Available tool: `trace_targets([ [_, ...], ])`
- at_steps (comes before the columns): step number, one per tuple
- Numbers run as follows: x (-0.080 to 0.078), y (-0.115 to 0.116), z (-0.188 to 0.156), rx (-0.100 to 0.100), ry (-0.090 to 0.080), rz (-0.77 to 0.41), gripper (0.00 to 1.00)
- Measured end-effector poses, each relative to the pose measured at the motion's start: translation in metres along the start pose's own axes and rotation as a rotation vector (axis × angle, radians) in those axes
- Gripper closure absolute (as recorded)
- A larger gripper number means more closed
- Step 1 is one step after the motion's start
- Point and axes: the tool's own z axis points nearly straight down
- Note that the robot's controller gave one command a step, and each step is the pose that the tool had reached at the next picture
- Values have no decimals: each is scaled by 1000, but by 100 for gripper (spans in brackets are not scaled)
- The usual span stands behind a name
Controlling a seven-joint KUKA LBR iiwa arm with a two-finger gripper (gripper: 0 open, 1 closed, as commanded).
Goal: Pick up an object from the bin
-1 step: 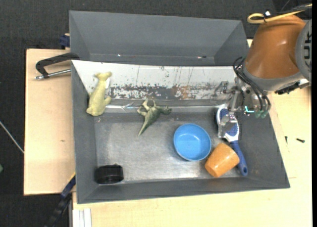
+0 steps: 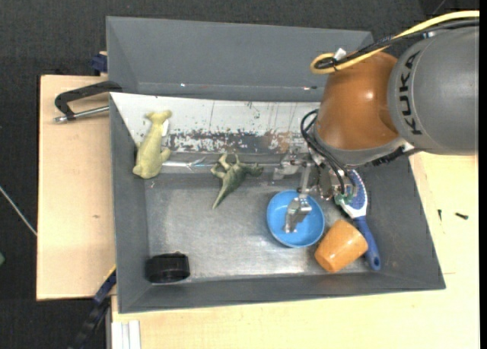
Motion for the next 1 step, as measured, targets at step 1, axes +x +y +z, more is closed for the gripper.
trace_targets([
  [1,-3,-28,17,5,-3,10,0],
])
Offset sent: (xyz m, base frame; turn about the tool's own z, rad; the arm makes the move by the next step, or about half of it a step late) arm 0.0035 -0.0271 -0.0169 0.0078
